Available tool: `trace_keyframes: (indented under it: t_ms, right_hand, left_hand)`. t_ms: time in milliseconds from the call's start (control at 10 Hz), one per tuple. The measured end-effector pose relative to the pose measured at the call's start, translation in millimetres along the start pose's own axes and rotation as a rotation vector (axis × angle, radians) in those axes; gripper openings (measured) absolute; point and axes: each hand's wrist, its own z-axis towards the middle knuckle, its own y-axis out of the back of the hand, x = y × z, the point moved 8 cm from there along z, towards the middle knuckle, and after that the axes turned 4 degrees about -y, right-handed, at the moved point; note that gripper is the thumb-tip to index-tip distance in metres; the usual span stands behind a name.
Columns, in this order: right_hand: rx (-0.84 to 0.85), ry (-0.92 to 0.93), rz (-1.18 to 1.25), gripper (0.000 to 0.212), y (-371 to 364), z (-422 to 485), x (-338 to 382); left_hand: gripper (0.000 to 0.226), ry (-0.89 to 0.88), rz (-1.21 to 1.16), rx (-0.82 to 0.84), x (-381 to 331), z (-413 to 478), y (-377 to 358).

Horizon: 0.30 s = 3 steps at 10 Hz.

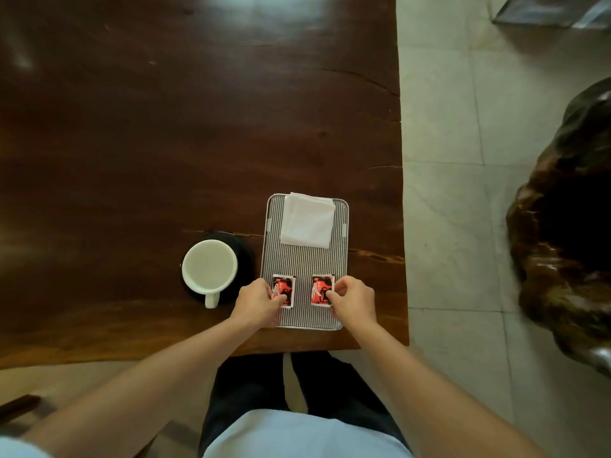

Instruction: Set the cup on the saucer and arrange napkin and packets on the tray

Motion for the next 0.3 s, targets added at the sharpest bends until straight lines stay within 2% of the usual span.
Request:
trace_keyframes:
  t_ms: [100, 300]
  right_hand:
    - [-0.031, 0.025, -0.059, 0.008, 4, -6, 2]
    - [-0.060, 0.056, -0.099, 0.006, 23, -28, 9]
  left_hand:
    - [0.024, 0.003, -0.006, -0.001, 0, -2, 0]
    - [0.029, -0.106, 0.090, -0.031, 2, 0, 7]
